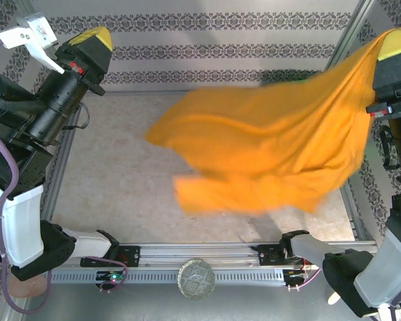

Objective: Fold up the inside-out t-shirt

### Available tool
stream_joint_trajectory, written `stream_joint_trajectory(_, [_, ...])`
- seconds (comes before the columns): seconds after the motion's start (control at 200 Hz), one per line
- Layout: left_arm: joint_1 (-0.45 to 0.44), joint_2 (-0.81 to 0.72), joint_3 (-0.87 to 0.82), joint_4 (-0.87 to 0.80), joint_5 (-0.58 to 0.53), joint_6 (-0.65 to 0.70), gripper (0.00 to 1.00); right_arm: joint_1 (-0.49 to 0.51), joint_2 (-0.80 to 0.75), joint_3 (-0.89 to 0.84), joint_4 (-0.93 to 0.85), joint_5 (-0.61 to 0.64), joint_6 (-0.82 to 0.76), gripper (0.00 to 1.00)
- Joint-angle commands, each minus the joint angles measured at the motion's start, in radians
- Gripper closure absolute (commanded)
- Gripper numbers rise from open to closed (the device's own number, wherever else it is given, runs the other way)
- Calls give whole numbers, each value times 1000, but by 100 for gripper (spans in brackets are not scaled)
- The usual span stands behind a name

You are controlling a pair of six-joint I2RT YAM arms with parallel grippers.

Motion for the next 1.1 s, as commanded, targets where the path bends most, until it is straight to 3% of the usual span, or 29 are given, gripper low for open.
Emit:
stream_joint_trajectory(0.0, [5,40,-20,-32,-115,71,100,-10,140,-37,-75,40,-15,100])
stream_joint_trajectory(0.095, [21,88,-4,-72,-136,103,100,-8,198,-39,-71,-6,15,100])
stream_joint_trajectory(0.3, [33,121,-78,-118,-5,90,100,24,295,-8,-98,-24,-4,100])
stream_joint_trajectory(0.56, [-2,16,-490,57,236,-31,63,104,374,72,-130,10,-45,100])
stream_joint_trajectory(0.754, [-156,-58,-800,211,181,-92,43,175,420,177,-171,59,-86,100])
stream_joint_trajectory(0.829, [-220,-44,-870,278,148,-117,40,202,425,191,-173,78,-93,100])
stream_joint_trajectory(0.984, [-318,53,-854,318,88,-108,36,256,420,195,-189,117,-123,100])
stream_joint_trajectory(1.094, [-329,98,-841,306,-47,-102,36,281,407,191,-197,137,-136,100])
